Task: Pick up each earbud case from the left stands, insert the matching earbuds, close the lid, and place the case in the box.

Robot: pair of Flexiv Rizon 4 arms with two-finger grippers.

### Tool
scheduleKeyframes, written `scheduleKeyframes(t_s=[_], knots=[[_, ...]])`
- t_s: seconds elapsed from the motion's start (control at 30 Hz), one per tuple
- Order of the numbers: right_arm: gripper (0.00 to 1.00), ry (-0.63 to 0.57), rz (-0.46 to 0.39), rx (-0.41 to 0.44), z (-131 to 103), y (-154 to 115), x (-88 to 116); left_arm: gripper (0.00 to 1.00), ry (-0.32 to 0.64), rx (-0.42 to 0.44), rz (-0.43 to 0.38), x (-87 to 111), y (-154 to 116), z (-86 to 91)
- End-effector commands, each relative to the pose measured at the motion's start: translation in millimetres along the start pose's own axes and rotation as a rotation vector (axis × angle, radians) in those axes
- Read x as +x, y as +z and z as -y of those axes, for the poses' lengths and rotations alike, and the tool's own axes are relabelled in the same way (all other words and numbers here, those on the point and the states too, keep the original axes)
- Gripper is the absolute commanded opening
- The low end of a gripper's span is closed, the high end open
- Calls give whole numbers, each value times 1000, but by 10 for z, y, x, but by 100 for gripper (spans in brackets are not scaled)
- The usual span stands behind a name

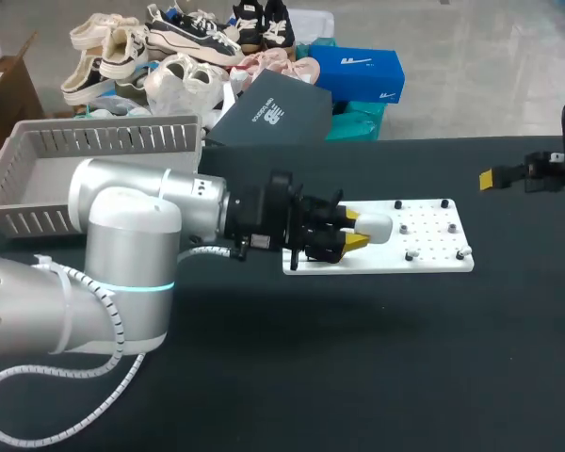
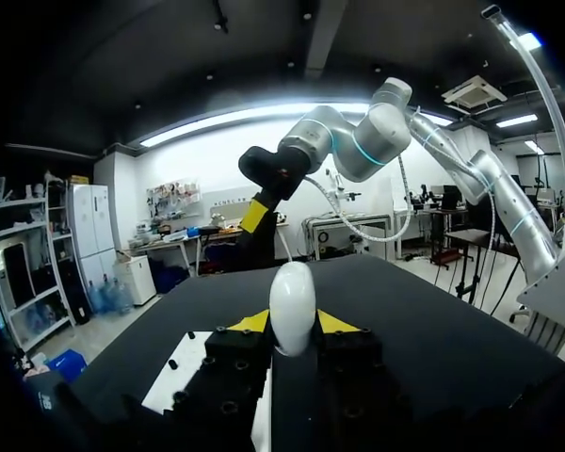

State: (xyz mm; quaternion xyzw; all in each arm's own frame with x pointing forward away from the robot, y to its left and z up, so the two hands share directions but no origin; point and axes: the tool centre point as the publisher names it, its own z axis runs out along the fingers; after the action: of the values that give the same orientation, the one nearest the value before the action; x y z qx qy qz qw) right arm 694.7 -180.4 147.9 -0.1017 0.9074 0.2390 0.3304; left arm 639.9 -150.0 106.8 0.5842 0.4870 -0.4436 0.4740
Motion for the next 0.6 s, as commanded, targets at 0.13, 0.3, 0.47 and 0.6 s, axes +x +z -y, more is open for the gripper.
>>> scheduleKeyframes(t_s=[0.13,0.3,0.47,0.6], knots=[[100,-67,-15,-48,-261,-102,83,0,-1,-16,25,57,-5,26],[100,-149,-46,-58,-495,-116,232,0,-15,-35,44,86,-6,13],[100,-206,-73,-62,-693,-111,392,0,-30,-40,61,114,0,0],[100,-243,-86,-61,-826,-103,481,0,-34,-31,61,125,24,-6]])
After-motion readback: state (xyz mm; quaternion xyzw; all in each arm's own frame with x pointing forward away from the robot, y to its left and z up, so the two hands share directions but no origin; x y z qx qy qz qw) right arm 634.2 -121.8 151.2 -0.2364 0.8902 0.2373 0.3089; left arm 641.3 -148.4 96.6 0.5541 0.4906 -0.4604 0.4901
